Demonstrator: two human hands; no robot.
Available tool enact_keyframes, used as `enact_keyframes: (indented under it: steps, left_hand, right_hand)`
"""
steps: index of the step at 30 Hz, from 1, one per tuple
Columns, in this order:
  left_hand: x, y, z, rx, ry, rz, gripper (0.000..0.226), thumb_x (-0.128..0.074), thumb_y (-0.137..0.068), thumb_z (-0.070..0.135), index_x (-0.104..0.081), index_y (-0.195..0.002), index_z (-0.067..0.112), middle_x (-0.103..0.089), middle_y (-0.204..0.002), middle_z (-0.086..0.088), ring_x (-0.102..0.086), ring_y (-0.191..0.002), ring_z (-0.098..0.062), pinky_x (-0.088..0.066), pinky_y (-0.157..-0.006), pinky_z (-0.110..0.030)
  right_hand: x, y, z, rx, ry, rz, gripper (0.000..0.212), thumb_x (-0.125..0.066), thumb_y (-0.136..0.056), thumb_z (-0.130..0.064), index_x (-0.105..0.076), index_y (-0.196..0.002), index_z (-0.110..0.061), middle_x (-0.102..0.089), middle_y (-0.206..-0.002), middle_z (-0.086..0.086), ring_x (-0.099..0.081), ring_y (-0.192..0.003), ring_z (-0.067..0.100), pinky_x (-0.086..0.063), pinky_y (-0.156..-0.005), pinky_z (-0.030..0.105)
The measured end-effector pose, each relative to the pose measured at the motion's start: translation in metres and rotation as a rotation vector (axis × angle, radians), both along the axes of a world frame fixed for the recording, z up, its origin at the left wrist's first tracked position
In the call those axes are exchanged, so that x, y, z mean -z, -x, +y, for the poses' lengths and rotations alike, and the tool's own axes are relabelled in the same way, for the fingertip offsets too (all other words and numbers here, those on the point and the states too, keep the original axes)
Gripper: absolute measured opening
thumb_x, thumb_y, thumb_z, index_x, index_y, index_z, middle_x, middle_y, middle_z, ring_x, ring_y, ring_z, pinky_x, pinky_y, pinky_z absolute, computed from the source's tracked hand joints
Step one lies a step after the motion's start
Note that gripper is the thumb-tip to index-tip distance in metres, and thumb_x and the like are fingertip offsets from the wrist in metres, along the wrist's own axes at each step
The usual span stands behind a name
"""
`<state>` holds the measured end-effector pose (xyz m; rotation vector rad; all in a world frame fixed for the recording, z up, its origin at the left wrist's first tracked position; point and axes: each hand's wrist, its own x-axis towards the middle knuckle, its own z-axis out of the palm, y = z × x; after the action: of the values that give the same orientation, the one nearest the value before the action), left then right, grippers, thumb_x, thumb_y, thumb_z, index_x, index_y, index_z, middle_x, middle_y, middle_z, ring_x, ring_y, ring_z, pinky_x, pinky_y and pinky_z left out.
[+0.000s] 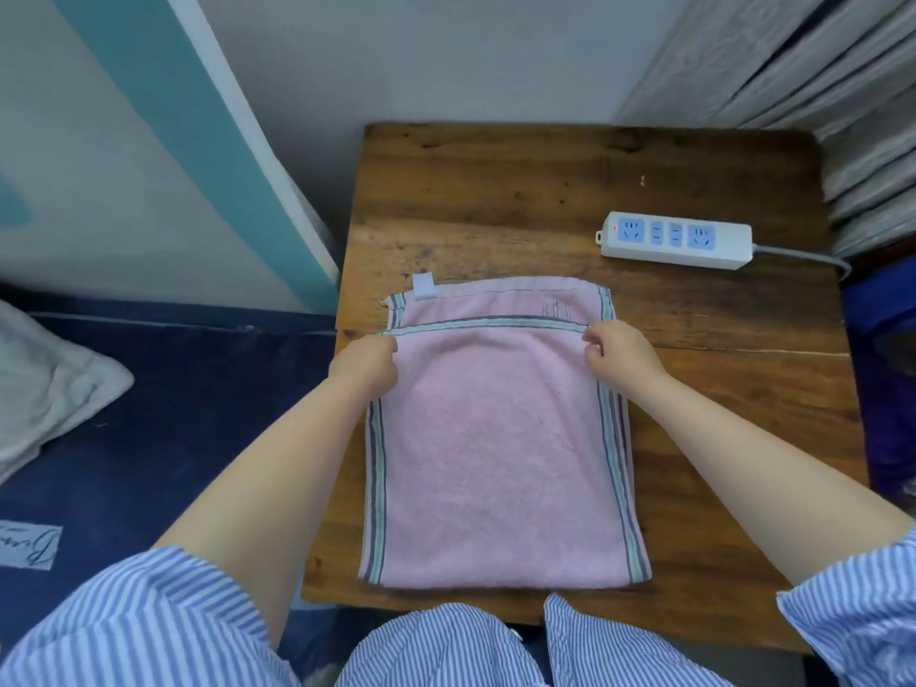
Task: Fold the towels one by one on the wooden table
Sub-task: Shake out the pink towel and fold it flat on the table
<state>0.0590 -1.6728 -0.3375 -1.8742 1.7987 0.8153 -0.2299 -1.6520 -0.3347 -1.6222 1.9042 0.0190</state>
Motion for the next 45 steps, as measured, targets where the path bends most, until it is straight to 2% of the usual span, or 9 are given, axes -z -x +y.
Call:
enact_keyframes:
  steps: [5, 11, 16, 20, 26, 31, 36, 41, 45]
  left_hand:
    - [0.017, 0.007, -0.026, -0.07, 0.098, 0.006, 0.028, -0.04, -0.089, 0.006, -0.054, -0.113, 0.01, -0.057, -0.117, -0.013, -0.054, -0.104, -0.03, -0.048, -0.079, -0.037]
    - [0.036, 0.001, -0.026, -0.06, 0.077, -0.038, 0.025, -0.048, -0.09, 0.017, -0.052, -0.114, 0.011, -0.056, -0.115, -0.013, -0.043, -0.111, -0.031, -0.041, -0.082, -0.037]
    - [0.013, -0.001, -0.044, -0.068, 0.144, 0.277, 0.019, -0.05, -0.09, 0.014, -0.066, -0.089, 0.004, -0.06, -0.089, -0.007, -0.05, -0.083, -0.019, -0.036, -0.06, -0.023]
    - [0.002, 0.013, -0.066, -0.127, 0.117, 0.473, 0.011, -0.055, -0.089, 0.018, -0.065, -0.086, 0.014, -0.05, -0.097, 0.001, -0.043, -0.097, -0.012, -0.034, -0.083, -0.025]
    - [0.023, 0.042, -0.09, -0.393, 0.009, 0.475, 0.011, -0.057, -0.087, 0.012, -0.065, -0.081, 0.007, -0.054, -0.097, -0.004, -0.048, -0.089, -0.016, -0.035, -0.075, -0.026]
    - [0.021, 0.045, -0.082, -0.223, 0.104, 0.452, 0.011, -0.054, -0.088, 0.012, -0.063, -0.082, 0.007, -0.054, -0.08, -0.003, -0.047, -0.076, -0.016, -0.033, -0.063, -0.025]
    - [0.026, 0.029, -0.073, -0.295, 0.008, 0.488, 0.012, -0.044, -0.094, 0.016, -0.049, -0.085, 0.012, -0.045, -0.07, 0.004, -0.039, -0.062, -0.009, -0.03, -0.056, -0.024]
    - [0.035, 0.021, -0.079, -0.351, -0.002, 0.409, 0.011, -0.04, -0.096, 0.019, -0.046, -0.09, 0.013, -0.046, -0.071, 0.0, -0.039, -0.058, -0.012, -0.029, -0.049, -0.024]
    - [0.04, 0.014, -0.086, -0.313, 0.083, 0.316, 0.01, -0.041, -0.096, 0.021, -0.047, -0.091, 0.014, -0.053, -0.083, -0.004, -0.049, -0.071, -0.018, -0.037, -0.055, -0.026]
  right_hand:
    - [0.02, -0.004, -0.036, -0.138, -0.044, -0.031, 0.035, -0.042, -0.089, -0.003, -0.056, -0.12, -0.008, -0.055, -0.127, 0.012, -0.05, -0.116, 0.028, -0.045, -0.094, 0.037]
    - [0.026, 0.002, -0.046, -0.277, -0.247, 0.037, 0.026, -0.043, -0.089, -0.014, -0.059, -0.108, -0.016, -0.059, -0.102, 0.001, -0.052, -0.102, 0.025, -0.04, -0.085, 0.036]
    - [0.006, 0.018, -0.055, -0.142, -0.325, -0.301, 0.01, -0.054, -0.085, -0.01, -0.061, -0.078, -0.012, -0.056, -0.077, 0.004, -0.048, -0.07, 0.015, -0.035, -0.061, 0.028]
    - [-0.006, 0.025, -0.06, 0.04, -0.434, -0.547, 0.028, -0.052, -0.082, 0.0, -0.057, -0.059, -0.016, -0.052, -0.068, -0.001, -0.046, -0.071, 0.014, -0.035, -0.066, 0.026]
    - [0.004, 0.023, -0.057, 0.11, -0.447, -0.458, 0.022, -0.05, -0.083, -0.001, -0.053, -0.063, -0.01, -0.048, -0.069, 0.005, -0.043, -0.068, 0.016, -0.033, -0.061, 0.026]
    - [0.003, 0.031, -0.052, 0.157, -0.399, -0.457, 0.015, -0.051, -0.084, -0.003, -0.054, -0.07, -0.006, -0.046, -0.067, 0.003, -0.042, -0.062, 0.014, -0.032, -0.058, 0.026]
    - [-0.004, 0.035, -0.053, 0.043, -0.374, -0.4, 0.018, -0.052, -0.086, -0.006, -0.059, -0.071, -0.014, -0.053, -0.071, -0.001, -0.047, -0.067, 0.01, -0.036, -0.06, 0.023]
    - [-0.013, 0.034, -0.07, -0.027, -0.177, -0.273, 0.015, -0.054, -0.087, -0.012, -0.059, -0.077, -0.022, -0.056, -0.075, -0.009, -0.049, -0.07, 0.004, -0.037, -0.058, 0.015]
    - [-0.003, 0.026, -0.09, -0.085, -0.077, -0.058, 0.01, -0.054, -0.087, -0.012, -0.064, -0.087, -0.012, -0.059, -0.089, 0.006, -0.049, -0.072, 0.01, -0.036, -0.057, 0.02]
